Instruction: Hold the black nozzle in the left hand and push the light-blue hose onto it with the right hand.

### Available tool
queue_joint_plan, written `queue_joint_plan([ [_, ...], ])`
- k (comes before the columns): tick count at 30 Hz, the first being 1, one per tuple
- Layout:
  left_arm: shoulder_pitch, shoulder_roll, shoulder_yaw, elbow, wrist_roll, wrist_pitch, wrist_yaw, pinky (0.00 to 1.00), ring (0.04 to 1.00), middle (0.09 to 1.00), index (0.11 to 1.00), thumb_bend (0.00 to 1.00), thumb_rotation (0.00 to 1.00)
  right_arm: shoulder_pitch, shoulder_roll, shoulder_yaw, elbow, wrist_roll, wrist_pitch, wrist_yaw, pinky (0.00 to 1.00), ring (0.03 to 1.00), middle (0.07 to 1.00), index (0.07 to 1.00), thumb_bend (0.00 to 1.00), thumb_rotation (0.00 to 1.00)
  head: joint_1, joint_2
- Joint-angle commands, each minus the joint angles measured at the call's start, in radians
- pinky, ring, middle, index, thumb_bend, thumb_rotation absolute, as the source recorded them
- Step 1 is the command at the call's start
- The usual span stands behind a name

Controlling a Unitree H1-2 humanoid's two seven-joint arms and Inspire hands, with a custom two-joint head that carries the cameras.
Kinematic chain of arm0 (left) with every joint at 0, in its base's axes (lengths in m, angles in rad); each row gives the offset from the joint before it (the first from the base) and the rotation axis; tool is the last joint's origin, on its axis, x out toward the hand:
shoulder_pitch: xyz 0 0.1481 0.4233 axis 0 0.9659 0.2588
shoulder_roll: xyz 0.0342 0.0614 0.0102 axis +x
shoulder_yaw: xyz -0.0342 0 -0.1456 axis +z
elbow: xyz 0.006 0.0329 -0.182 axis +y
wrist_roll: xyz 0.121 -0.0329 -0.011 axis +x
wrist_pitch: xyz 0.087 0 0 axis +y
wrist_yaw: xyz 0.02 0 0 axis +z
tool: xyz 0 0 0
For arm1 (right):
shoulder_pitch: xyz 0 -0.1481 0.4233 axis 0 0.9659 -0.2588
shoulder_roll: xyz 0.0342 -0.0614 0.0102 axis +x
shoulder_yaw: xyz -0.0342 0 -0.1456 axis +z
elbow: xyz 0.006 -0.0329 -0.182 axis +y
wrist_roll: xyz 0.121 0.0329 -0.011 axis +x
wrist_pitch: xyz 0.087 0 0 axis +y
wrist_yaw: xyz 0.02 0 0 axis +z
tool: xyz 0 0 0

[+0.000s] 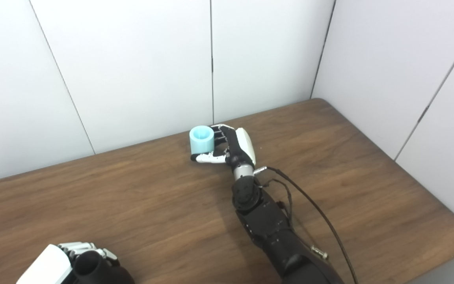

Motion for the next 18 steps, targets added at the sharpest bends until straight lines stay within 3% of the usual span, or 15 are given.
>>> queue_joint_plan([
  [1, 0.177, -0.017, -0.08, 0.071, -0.03, -0.023, 0.003, 0.37, 0.473, 0.481, 0.49, 0.52, 0.0, -0.057, -0.009, -0.022, 0.012, 0.008, -0.065, -0.04, 0.51, 0.568, 0.579, 0.579, 0.87, 0.13, 0.0, 0.001],
  [2, 0.178, -0.017, -0.079, 0.07, -0.029, -0.023, 0.002, 0.37, 0.474, 0.481, 0.49, 0.52, 0.0, -0.059, -0.007, -0.025, 0.018, 0.01, -0.074, -0.045, 0.5, 0.563, 0.57, 0.57, 0.86, 0.11, 0.0, 0.001],
  [3, 0.179, -0.017, -0.077, 0.07, -0.029, -0.023, -0.001, 0.37, 0.474, 0.481, 0.49, 0.52, 0.0, -0.06, -0.006, -0.027, 0.022, 0.01, -0.082, -0.049, 0.5, 0.553, 0.554, 0.526, 0.69, 0.11, 0.0, 0.001],
  [4, 0.18, -0.017, -0.075, 0.069, -0.031, -0.023, -0.004, 0.37, 0.474, 0.481, 0.49, 0.52, 0.0, -0.061, -0.005, -0.028, 0.025, 0.009, -0.087, -0.052, 0.5, 0.553, 0.554, 0.526, 0.69, 0.11, 0.0, 0.001],
  [5, 0.181, -0.017, -0.075, 0.07, -0.032, -0.023, -0.004, 0.37, 0.475, 0.482, 0.49, 0.52, 0.0, -0.061, -0.003, -0.03, 0.028, 0.009, -0.091, -0.055, 0.5, 0.55, 0.548, 0.504, 0.59, 0.13, 0.0, 0.001],
  [6, 0.181, -0.017, -0.075, 0.07, -0.032, -0.023, -0.004, 0.37, 0.475, 0.481, 0.49, 0.52, 0.0, -0.062, -0.002, -0.03, 0.032, 0.009, -0.094, -0.059, 0.5, 0.547, 0.542, 0.496, 0.56, 0.13, 0.0, 0.001],
  [8, 0.181, -0.016, -0.076, 0.07, -0.032, -0.023, -0.001, 0.37, 0.475, 0.481, 0.491, 0.52, 0.0, -0.062, -0.001, -0.029, 0.035, 0.005, -0.095, -0.064, 0.49, 0.536, 0.529, 0.489, 0.53, 0.13, -0.007, 0.005],
  [11, 0.181, -0.014, -0.076, 0.069, -0.029, -0.023, -0.004, 0.37, 0.477, 0.481, 0.49, 0.52, 0.0, -0.061, -0.004, -0.018, 0.04, -0.01, -0.103, -0.073, 0.47, 0.522, 0.494, 0.484, 0.53, 0.01, -0.008, 0.006],
  [14, 0.18, -0.014, -0.076, 0.069, -0.03, -0.023, -0.006, 0.37, 0.477, 0.481, 0.491, 0.52, 0.0, -0.06, -0.009, -0.005, 0.045, -0.026, -0.122, -0.075, 0.36, 0.443, 0.463, 0.496, 0.53, 0.0, -0.008, 0.006],
  [18, 0.177, -0.015, -0.075, 0.072, -0.031, -0.023, -0.014, 0.37, 0.477, 0.482, 0.49, 0.52, 0.0, -0.057, -0.013, 0.007, 0.027, -0.033, -0.095, -0.052, 0.37, 0.434, 0.479, 0.486, 0.53, 0.0, -0.009, 0.008],
])
